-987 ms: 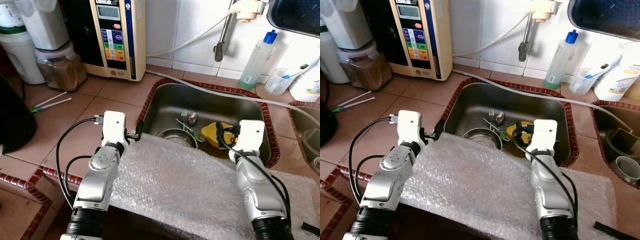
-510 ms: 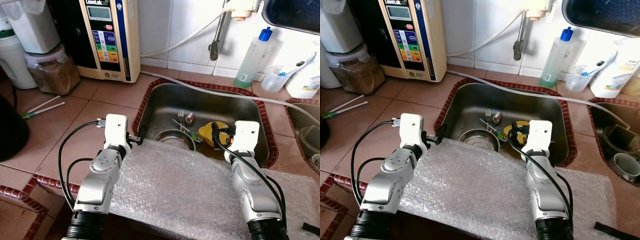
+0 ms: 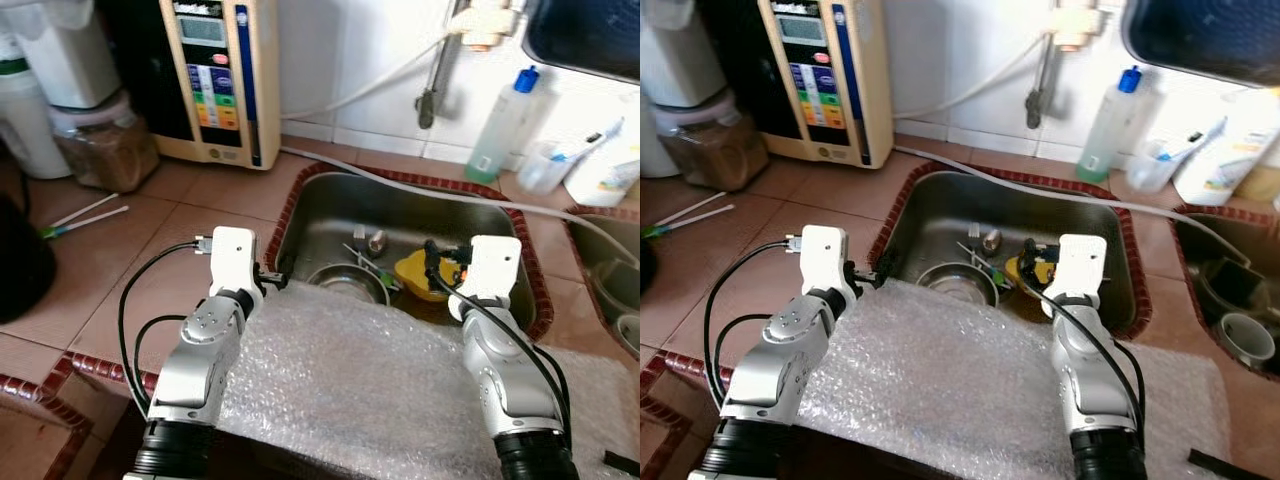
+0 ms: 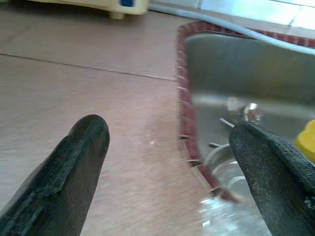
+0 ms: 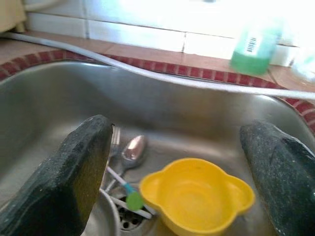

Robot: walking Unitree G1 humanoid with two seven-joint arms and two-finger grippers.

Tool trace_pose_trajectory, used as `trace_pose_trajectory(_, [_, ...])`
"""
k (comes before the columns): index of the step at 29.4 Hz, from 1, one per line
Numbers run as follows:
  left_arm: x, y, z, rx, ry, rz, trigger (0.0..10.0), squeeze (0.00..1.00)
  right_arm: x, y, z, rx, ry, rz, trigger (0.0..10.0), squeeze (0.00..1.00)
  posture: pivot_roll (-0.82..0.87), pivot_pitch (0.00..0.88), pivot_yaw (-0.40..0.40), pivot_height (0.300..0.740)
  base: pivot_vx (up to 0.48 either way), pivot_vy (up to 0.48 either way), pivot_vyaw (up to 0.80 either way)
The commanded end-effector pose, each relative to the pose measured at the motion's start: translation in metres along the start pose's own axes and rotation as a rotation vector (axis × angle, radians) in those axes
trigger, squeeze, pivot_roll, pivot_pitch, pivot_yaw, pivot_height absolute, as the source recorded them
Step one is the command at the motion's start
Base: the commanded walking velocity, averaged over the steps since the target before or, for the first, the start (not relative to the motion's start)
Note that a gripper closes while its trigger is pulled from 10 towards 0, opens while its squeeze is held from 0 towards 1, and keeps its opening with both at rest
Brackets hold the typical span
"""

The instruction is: Kitchen organization

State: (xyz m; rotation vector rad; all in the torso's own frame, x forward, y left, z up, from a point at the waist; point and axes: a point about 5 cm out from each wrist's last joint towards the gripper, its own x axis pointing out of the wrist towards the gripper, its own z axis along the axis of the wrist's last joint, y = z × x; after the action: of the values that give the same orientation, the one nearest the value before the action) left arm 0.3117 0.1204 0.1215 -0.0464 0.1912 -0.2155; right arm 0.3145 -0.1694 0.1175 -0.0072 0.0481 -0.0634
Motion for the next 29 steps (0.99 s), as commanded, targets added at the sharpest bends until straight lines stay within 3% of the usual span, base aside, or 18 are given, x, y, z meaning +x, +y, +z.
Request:
trace_pose_trajectory(1, [0.0002,-0.0048,0.0066,0.011,-0.018,-0.025,10.0,0.00,0.0009,-0.0014,0.0008,0.003,0.000,-0.004,10.0,0.00,0.08,0.000,-0.020,0.740,0.000,0.000,0.00])
trace_pose_trajectory(29, [0.0012,-0.0068,0.0046,0.024,0.003,-0.038,10.0,0.00,0.0027,-0.0015,-0.0011,0.012,0.013,-0.007,10.0,0.00,0.08,0.000,-0.018,0.740,-0.009,0.000,0.00])
